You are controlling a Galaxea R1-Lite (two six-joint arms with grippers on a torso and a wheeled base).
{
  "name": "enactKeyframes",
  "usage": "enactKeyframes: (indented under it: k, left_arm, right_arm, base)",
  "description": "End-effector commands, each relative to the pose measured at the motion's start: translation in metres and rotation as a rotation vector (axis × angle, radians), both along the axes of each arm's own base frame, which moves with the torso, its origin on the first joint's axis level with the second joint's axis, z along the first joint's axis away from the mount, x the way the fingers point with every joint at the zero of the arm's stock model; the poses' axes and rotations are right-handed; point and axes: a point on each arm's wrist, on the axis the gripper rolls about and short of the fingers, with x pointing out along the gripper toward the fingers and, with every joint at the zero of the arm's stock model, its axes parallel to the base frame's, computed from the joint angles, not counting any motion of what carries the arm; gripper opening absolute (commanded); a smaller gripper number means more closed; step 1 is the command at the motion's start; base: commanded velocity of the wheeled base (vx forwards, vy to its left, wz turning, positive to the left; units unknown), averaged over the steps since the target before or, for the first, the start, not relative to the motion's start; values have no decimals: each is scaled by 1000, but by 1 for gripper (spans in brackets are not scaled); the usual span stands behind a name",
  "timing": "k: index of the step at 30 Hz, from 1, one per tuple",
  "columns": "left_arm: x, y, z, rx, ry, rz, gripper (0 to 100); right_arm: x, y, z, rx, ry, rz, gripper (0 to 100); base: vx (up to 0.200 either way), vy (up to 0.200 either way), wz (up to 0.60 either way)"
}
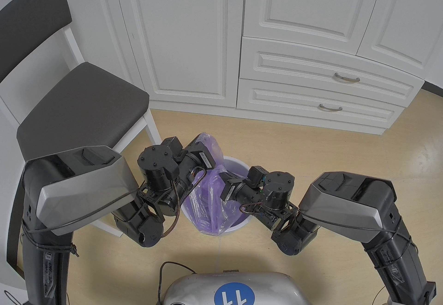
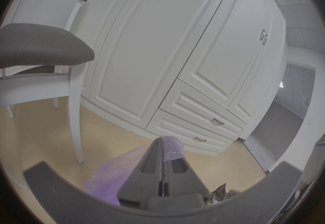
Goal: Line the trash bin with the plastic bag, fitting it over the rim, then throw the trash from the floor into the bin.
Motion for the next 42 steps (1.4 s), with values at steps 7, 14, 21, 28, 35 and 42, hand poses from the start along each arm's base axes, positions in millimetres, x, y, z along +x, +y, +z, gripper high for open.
enactKeyframes:
  k: [7, 14, 21, 28, 35, 42]
  left_arm:
    - [-2, -5, 1, 2, -5, -13, 0]
    - [-1, -7, -20, 19, 42, -19, 0]
    - [0, -22, -50, 47, 84, -72, 0]
    - [6, -39, -68, 46, 79, -112, 0]
    - [11, -49, -102, 61, 109, -132, 0]
    - [25, -54, -120, 63, 114, -149, 0]
  right_arm:
    - [-5, 4, -38, -27, 75, 21, 0]
    - [-2, -1, -47, -39, 94, 10, 0]
    - [-1, -12, -33, -25, 72, -18, 0]
    - [-2, -45, -18, -34, 74, -76, 0]
    - [-4, -56, -28, -61, 113, -104, 0]
    - [-4, -57, -31, -65, 120, -107, 0]
  base:
    - [0, 0, 0]
    - [0, 0, 0]
    - [0, 0, 0]
    - [0, 0, 0]
    - [0, 0, 0]
    - [0, 0, 0]
